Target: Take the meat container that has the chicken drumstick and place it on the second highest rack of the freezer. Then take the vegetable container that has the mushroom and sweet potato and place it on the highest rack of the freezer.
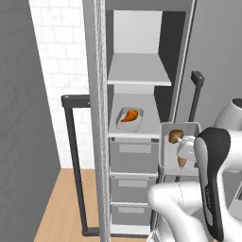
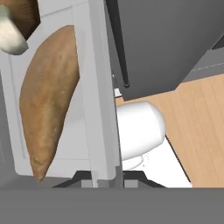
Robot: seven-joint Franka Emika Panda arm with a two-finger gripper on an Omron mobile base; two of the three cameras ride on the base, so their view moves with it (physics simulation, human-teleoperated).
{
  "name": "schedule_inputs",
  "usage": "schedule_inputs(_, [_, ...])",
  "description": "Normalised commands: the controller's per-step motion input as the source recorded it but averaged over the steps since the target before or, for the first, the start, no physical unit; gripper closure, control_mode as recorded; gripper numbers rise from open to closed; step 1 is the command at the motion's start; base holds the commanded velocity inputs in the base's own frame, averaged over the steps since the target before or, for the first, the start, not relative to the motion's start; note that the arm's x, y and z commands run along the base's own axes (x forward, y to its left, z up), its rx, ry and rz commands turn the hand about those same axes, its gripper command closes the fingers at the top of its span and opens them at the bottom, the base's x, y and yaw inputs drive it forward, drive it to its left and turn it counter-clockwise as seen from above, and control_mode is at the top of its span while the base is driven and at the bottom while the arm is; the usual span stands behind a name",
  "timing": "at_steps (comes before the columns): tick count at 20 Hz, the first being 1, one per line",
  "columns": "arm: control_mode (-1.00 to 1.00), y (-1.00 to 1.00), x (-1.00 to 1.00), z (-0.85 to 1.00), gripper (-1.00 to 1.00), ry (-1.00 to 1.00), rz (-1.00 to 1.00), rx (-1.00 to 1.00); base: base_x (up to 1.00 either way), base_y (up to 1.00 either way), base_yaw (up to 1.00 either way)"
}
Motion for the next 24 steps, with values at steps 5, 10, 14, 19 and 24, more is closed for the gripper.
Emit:
schedule_inputs(5, [1.0, 0.0, 0.0, 0.0, 1.0, 0.0, 0.0, 0.0, 0.0, 0.0, 0.0])
schedule_inputs(10, [-1.0, 0.0, 0.0, 0.04, 1.0, -0.02, 0.0, 0.0, 0.0, 0.0, 0.0])
schedule_inputs(14, [-1.0, 0.1, 0.0, 0.37, 1.0, -0.12, 0.0, -0.12, 0.0, 0.0, 0.0])
schedule_inputs(19, [-1.0, 0.14, -0.05, 0.4, 1.0, -0.16, 0.0, -0.14, 0.0, 0.0, 0.0])
schedule_inputs(24, [-1.0, 0.14, 0.0, 0.45, 1.0, -0.16, 0.03, -0.05, 0.0, 0.0, 0.0])
